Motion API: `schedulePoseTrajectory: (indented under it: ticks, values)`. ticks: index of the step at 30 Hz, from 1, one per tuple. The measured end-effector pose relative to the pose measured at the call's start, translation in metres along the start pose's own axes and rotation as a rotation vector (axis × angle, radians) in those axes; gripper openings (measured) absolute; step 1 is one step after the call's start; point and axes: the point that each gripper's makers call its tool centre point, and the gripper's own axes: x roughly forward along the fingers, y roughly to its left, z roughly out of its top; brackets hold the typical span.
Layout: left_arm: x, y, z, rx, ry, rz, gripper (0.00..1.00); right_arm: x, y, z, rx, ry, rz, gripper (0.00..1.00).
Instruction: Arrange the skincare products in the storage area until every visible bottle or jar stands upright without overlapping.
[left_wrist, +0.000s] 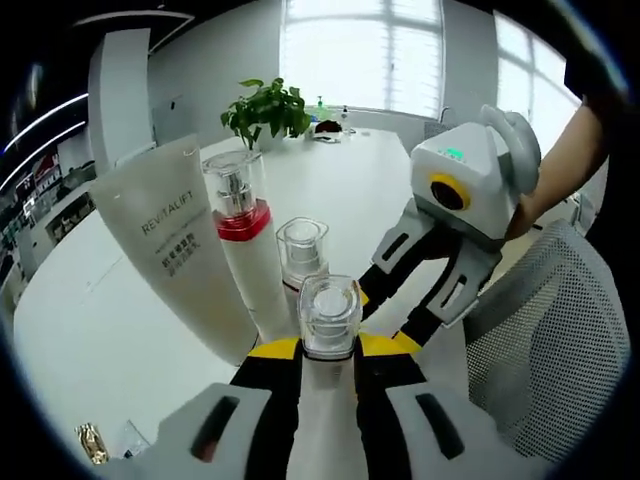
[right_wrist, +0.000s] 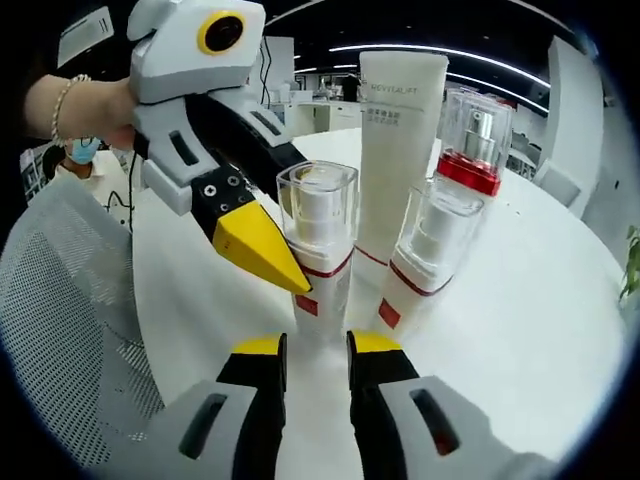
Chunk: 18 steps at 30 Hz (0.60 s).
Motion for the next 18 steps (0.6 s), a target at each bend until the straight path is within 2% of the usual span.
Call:
schedulePoseTrajectory:
  ticks: [4, 8, 13, 18]
  values:
    - [0.001, 0.004, 0.000, 0.030, -0.004, -0.018, 0.17, 0.001, 0.000, 0.000, 0.006, 0.003, -0.003, 0.24]
    - [0.001, 0.008, 0.001, 0.047, -0.013, -0.042, 0.17, -0.003, -0.006, -0.009, 0.028, 0.012, -0.018, 0.24]
    - [0.002, 0.011, 0.001, 0.064, -0.022, -0.068, 0.17, -0.009, -0.022, -0.017, 0.041, 0.022, -0.036, 0.25]
    - [0.003, 0.010, 0.006, 0.065, -0.032, -0.077, 0.17, -0.009, -0.041, -0.013, 0.040, 0.001, -0.044, 0.30]
